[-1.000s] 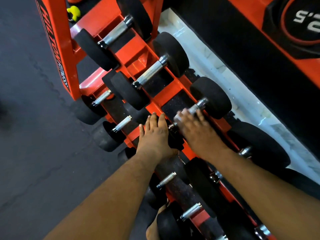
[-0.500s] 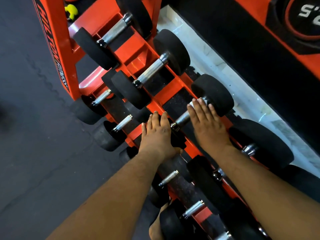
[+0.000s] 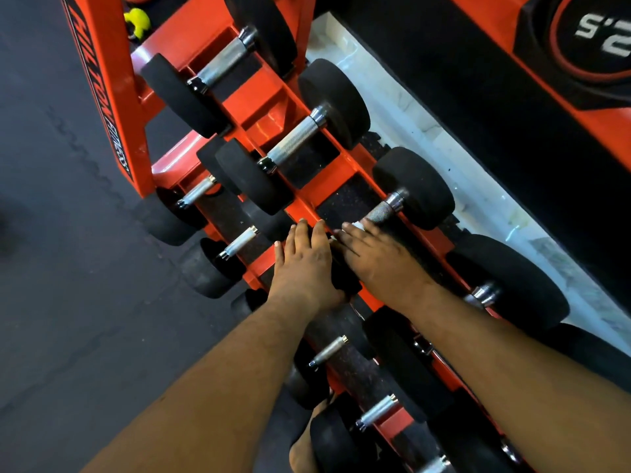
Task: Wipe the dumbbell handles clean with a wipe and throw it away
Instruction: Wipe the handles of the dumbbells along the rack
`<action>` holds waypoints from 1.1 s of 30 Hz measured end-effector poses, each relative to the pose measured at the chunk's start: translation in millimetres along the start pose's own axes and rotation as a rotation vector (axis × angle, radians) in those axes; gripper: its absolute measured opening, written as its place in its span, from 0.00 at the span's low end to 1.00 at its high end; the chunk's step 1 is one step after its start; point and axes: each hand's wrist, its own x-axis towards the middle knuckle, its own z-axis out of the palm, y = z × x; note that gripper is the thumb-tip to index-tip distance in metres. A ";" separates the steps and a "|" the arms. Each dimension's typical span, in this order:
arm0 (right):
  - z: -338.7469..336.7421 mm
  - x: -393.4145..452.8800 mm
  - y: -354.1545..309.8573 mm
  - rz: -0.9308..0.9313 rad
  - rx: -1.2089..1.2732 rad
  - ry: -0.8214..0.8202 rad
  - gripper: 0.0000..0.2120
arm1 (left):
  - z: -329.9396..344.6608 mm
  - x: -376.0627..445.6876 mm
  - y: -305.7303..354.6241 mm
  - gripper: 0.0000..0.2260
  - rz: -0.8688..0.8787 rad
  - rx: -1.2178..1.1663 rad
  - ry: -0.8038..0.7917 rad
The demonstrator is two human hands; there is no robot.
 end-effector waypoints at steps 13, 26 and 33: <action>-8.4 -10.6 8.8 1.500 1.590 0.409 0.15 | -3.2 -2.3 1.3 0.59 0.005 0.019 -0.019; -46.9 35.3 19.2 1.547 2.276 0.692 0.09 | -0.6 -1.4 0.2 0.60 -0.014 0.018 -0.011; -45.9 56.9 23.6 1.628 2.157 0.655 0.04 | -1.8 -1.4 2.9 0.59 -0.030 0.037 -0.007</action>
